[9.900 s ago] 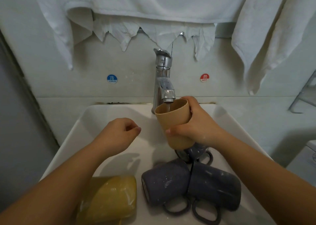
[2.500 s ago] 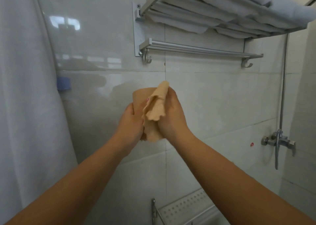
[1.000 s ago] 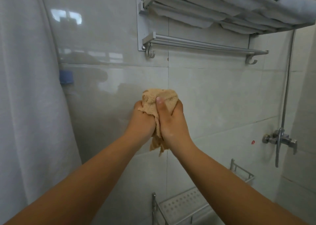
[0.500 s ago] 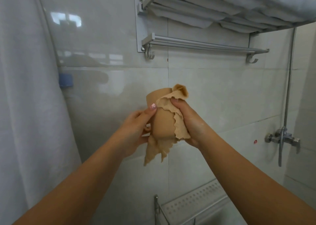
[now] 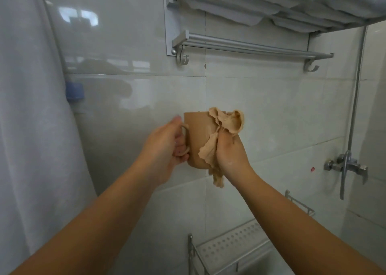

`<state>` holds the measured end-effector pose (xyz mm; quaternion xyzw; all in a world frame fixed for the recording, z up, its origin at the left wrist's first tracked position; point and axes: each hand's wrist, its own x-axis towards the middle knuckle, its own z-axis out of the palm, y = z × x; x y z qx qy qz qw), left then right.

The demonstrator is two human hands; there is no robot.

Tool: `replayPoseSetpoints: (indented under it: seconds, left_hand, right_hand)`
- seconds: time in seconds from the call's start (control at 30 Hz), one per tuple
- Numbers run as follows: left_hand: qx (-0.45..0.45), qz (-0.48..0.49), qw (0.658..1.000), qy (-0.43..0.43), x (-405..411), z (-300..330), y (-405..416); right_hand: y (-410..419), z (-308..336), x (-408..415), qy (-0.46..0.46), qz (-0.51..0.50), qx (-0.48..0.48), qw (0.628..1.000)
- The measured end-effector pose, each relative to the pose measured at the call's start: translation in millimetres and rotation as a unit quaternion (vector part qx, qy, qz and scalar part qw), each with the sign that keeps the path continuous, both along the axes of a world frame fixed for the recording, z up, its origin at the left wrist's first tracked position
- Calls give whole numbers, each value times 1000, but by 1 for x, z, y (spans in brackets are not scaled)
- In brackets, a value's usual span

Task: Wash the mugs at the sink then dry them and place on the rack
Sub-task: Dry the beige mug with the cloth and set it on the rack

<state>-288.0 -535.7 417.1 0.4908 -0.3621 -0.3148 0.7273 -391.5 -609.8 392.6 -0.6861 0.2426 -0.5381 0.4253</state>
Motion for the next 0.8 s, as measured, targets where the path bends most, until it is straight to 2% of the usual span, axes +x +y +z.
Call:
replayPoseSetpoints:
  seconds: [0.03,0.13,0.2,0.3,0.43,0.53,0.57,0.7,0.8]
  left_hand:
    - [7,13,1000,-9,-1,-1,-3]
    - [5,52,998,-32,-5,-3,-8]
    - [10,68,996,-63,-9,-2,-10]
    - [3,67,995,-69,-10,-2,-11]
    - [-25,42,992,-114,-13,-2,-8]
    - [-33,47,993,-106,-15,-2,-8]
    - [-34,51,992,-107,-15,-1,-9]
    - [-1,52,995,-82,-14,0,-9]
    - [-10,43,998,-53,-16,-2,-8]
  right_hand:
    - [1,0,0,5,-7,5,1000]
    - [11,-15,11,36,-82,-133,987]
    - [14,-31,20,71,-128,-172,974]
    - [10,-31,24,75,-126,-185,972]
    - [-11,4,21,-12,-86,-118,989]
    - [-9,12,26,-30,-138,-138,980]
    - [-6,6,28,-24,-154,-165,974]
    - [3,-21,32,94,-209,-280,932]
    - [-3,-15,26,97,-217,-327,915]
